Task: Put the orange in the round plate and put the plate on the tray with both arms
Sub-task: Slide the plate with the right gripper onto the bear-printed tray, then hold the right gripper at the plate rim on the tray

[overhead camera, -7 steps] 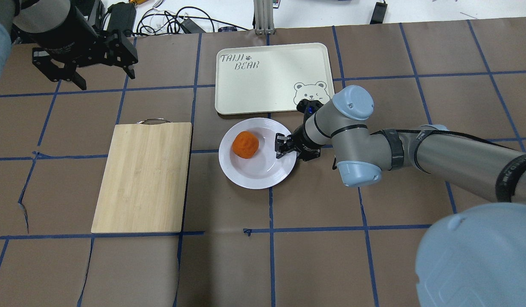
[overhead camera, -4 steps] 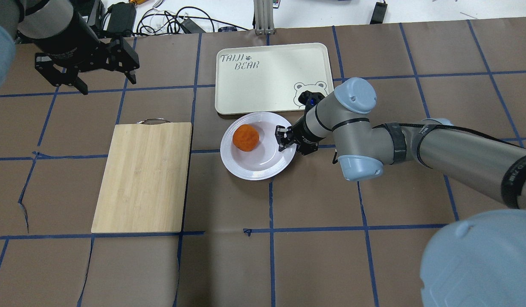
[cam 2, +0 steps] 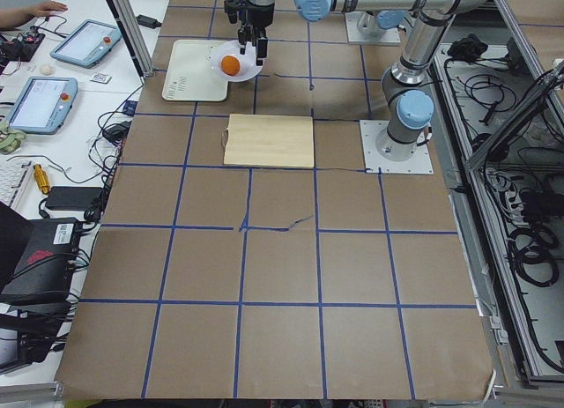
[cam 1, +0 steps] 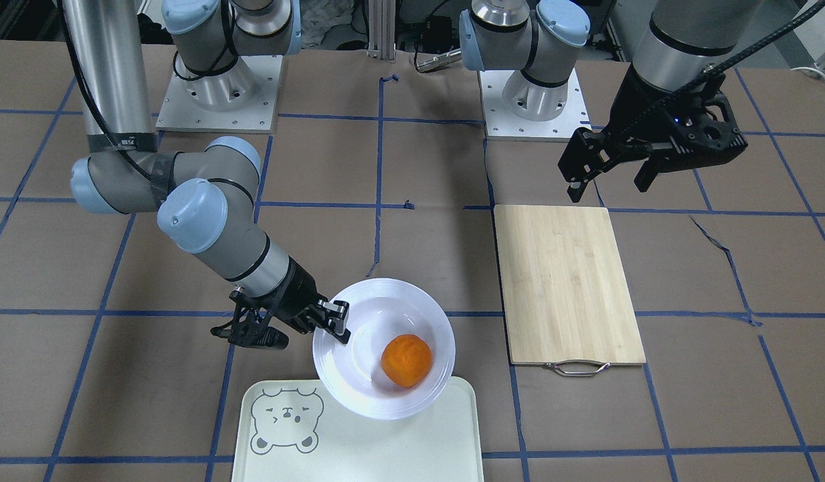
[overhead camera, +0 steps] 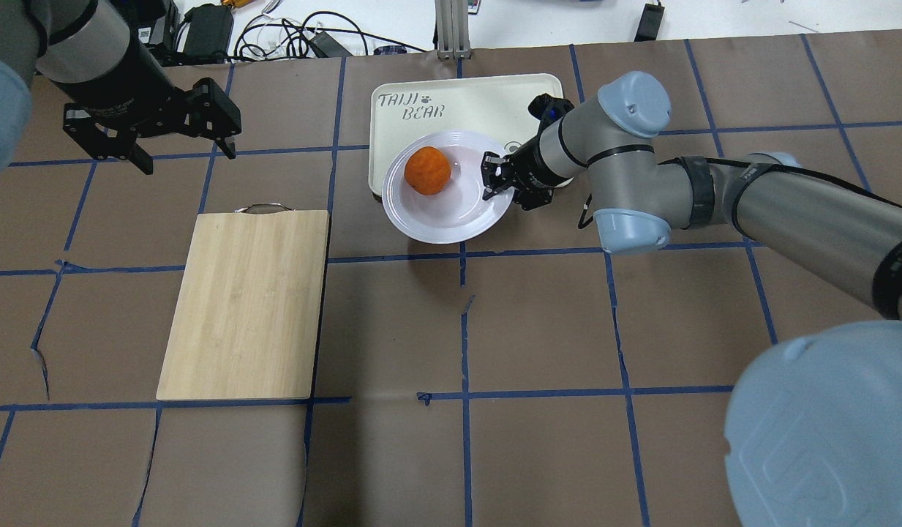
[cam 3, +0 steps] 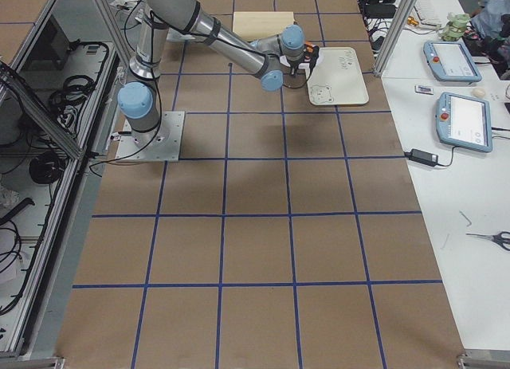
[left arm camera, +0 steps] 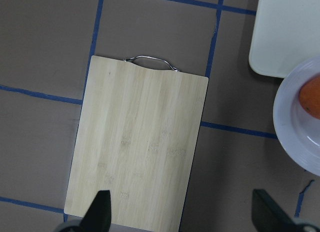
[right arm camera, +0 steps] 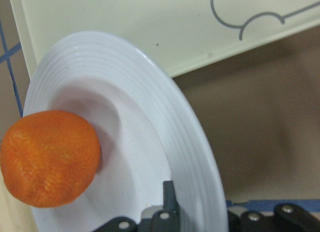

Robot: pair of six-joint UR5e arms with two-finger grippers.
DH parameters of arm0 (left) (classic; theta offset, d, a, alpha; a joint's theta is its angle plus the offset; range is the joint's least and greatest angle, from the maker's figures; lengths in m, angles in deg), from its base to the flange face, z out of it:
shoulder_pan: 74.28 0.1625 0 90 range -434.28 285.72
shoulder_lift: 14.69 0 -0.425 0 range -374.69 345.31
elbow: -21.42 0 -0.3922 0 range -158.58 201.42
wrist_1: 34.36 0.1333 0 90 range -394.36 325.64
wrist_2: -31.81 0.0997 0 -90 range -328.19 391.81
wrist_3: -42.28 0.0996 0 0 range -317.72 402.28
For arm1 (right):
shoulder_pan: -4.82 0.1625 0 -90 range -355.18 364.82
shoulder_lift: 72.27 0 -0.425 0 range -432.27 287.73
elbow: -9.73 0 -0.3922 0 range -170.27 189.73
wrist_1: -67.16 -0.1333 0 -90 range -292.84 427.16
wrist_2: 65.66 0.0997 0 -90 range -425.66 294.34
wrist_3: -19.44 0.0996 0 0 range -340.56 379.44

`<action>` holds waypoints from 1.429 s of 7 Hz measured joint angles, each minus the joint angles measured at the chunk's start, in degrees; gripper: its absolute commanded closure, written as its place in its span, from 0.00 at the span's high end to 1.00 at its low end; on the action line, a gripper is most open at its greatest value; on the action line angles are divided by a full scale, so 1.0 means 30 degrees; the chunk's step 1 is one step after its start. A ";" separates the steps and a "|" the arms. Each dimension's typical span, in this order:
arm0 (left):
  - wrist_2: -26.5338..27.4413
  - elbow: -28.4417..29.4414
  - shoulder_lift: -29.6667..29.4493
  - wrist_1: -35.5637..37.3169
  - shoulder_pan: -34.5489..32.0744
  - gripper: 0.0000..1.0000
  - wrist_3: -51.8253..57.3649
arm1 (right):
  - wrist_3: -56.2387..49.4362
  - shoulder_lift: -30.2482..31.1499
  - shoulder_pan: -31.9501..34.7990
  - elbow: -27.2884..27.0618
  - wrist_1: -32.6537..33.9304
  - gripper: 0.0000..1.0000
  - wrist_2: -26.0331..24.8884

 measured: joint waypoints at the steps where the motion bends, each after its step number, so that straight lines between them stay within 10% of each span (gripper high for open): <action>1: -0.0090 -0.0090 -0.0010 0.0021 -0.0045 1.00 0.0015 | 0.0225 -0.1565 -0.0028 0.2266 -0.0072 0.08 -0.0134; 3: -0.0123 -0.0230 -0.0091 0.0082 -0.0208 1.00 0.0024 | 0.0424 -0.4769 -0.0197 0.6338 -0.0220 0.13 -0.0333; 6: -0.0054 -0.0267 -0.0135 0.0190 -0.0264 1.00 0.0048 | 0.0483 -0.5774 -0.0997 0.7638 -0.0791 1.00 -0.0987; 10: 0.0035 -0.0282 -0.0055 0.0179 -0.0267 1.00 0.0201 | -0.2484 -0.3875 -0.1260 0.7945 -0.4087 1.00 -0.5068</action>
